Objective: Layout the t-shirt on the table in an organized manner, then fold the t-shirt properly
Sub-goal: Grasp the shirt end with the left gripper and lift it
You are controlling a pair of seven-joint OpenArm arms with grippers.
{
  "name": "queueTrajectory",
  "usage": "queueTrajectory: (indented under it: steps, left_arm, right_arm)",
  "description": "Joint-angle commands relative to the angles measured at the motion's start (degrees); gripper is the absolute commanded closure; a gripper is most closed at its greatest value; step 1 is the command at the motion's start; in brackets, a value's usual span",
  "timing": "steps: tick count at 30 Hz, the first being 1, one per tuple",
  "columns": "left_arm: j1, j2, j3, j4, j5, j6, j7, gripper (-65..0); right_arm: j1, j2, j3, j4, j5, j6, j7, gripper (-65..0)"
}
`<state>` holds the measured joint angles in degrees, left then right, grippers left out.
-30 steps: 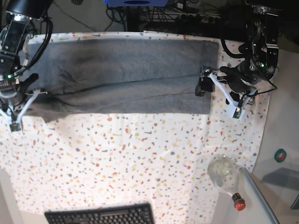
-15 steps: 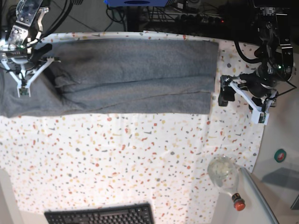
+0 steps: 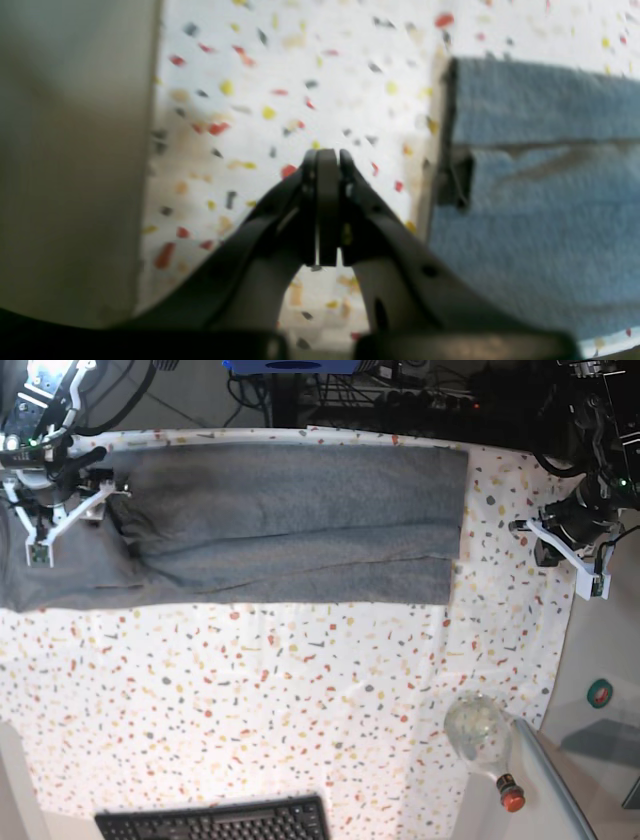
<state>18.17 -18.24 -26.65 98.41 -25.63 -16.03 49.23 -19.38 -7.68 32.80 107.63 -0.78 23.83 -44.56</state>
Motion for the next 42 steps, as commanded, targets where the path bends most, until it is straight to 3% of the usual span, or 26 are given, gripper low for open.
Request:
queueTrajectory:
  steps: [1,3,8,9,13,15,22,29,38,39,42]
  left_arm:
    - [0.2,-0.4,0.0,1.1,-0.4,-0.4,-1.0,0.0]
    - [1.0,0.3,-0.5,0.9,-0.4,-4.0,-1.1,0.0]
    - [3.5,3.3,-0.6,1.1,-0.4,-13.5,-1.4,0.0]
    - [3.9,4.2,-0.6,1.7,-0.4,-15.2,-1.5,0.0]
    - [5.3,8.9,-4.8,2.5,-0.4,-23.5,-5.1,-49.2]
    - [4.8,9.4,-5.7,-0.1,-0.4,-24.0,-6.4,-65.0]
    - [-3.7,9.5,-5.7,-17.4,-0.4,-24.0,-6.5,-65.0]
    - [-9.3,10.6,-5.4,-27.7,-0.4,-24.0,-6.6,-65.0]
    - [-9.0,10.5,0.1,-31.3,-0.4,-24.0,-6.5,-65.0]
    - [-8.9,10.5,0.1,-31.3,-0.4,-24.0,-6.4,-63.2]
    - [-8.5,10.7,0.1,-31.4,-0.4,-24.0,-6.3,-42.3]
  right_arm:
    - [0.3,0.3,0.8,1.0,0.0,-0.3,1.2,-33.0]
    - [0.6,0.4,1.7,0.5,0.0,-0.3,1.3,-28.7]
    - [0.7,2.2,2.8,-2.1,0.1,-0.2,1.7,-1.4]
    - [0.7,2.6,2.9,-2.8,0.3,-0.2,1.7,0.0]
    - [1.5,3.2,3.2,-4.0,0.2,-0.2,1.7,0.0]
    - [1.5,3.2,3.0,-4.0,0.2,-0.2,1.7,0.0]
    - [1.5,3.3,2.8,-4.0,0.2,-0.1,1.7,0.0]
    - [1.4,3.4,2.8,-4.0,0.1,0.0,1.7,0.0]
    - [1.3,3.4,2.8,-3.9,0.1,0.0,1.7,0.0]
    - [1.4,3.4,2.8,-3.9,0.1,0.0,1.7,0.0]
    - [1.5,3.4,2.7,-3.9,0.1,0.0,1.7,0.0]
